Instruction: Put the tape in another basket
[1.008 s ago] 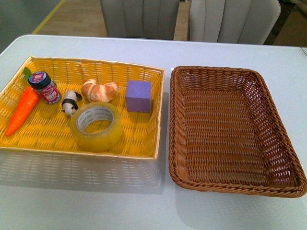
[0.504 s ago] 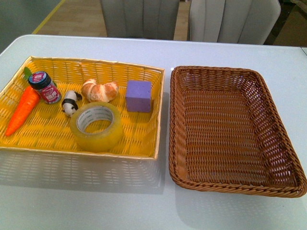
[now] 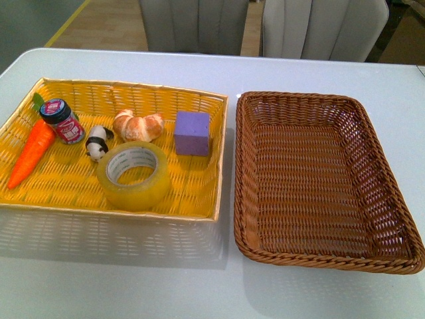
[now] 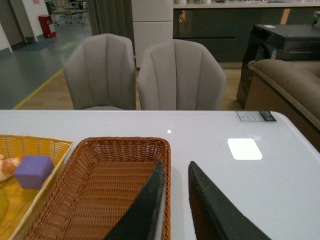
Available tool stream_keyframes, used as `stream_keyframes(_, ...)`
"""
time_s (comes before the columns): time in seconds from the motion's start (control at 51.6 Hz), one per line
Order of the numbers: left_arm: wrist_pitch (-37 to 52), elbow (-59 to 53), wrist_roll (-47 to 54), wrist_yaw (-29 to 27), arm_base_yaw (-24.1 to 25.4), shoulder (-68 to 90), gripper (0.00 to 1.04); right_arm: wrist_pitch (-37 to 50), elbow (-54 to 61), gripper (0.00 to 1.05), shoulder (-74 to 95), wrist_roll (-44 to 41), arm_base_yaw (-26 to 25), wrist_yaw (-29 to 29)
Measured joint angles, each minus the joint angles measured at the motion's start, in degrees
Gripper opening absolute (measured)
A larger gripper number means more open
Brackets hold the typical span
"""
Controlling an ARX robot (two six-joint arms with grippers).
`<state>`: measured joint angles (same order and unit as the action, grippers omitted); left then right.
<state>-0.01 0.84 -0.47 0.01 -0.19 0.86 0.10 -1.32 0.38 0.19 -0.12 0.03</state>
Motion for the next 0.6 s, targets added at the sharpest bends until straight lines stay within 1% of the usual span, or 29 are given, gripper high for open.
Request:
stream_keyframes(0.116,0.0,0.0,0.0,0.0,0.0,0.0,0.96,0.0,0.0,0.43,0.0,0.0,0.0,0.0)
stream_keyframes(0.174,0.0,0.0,0.0,0.0,0.0,0.0,0.96,0.0,0.0,0.54,0.0,0.0,0.0,0.0)
stream_keyframes(0.194,0.0,0.0,0.0,0.0,0.0,0.0,0.96,0.0,0.0,0.56,0.0,0.0,0.0,0.0)
stream_keyframes(0.291,0.0,0.0,0.0,0.0,0.0,0.0,0.96,0.0,0.0,0.73,0.0,0.0,0.0,0.0)
stream_keyframes(0.31,0.0,0.0,0.0,0.0,0.0,0.0,0.96,0.0,0.0,0.75,0.0,0.0,0.0,0.0)
stream_keyframes(0.368,0.0,0.0,0.0,0.0,0.0,0.0,0.96,0.0,0.0,0.85,0.0,0.0,0.0,0.0)
stream_keyframes(0.388,0.0,0.0,0.0,0.0,0.0,0.0,0.96,0.0,0.0,0.87,0.0,0.0,0.0,0.0)
stream_keyframes(0.446,0.0,0.0,0.0,0.0,0.0,0.0,0.96,0.0,0.0,0.96,0.0,0.0,0.0,0.0)
stream_keyframes(0.543,0.0,0.0,0.0,0.0,0.0,0.0,0.96,0.0,0.0,0.95,0.0,0.0,0.0,0.0)
stream_keyframes(0.581,-2.6,0.9,-0.6,2.3,0.7,1.4,0.96,0.0,0.0,0.96,0.0,0.0,0.0,0.0)
stream_keyframes(0.601,-7.1,2.7,-1.1,5.9,1.6,3.2,0.96,0.0,0.0,0.96,0.0,0.0,0.0,0.0)
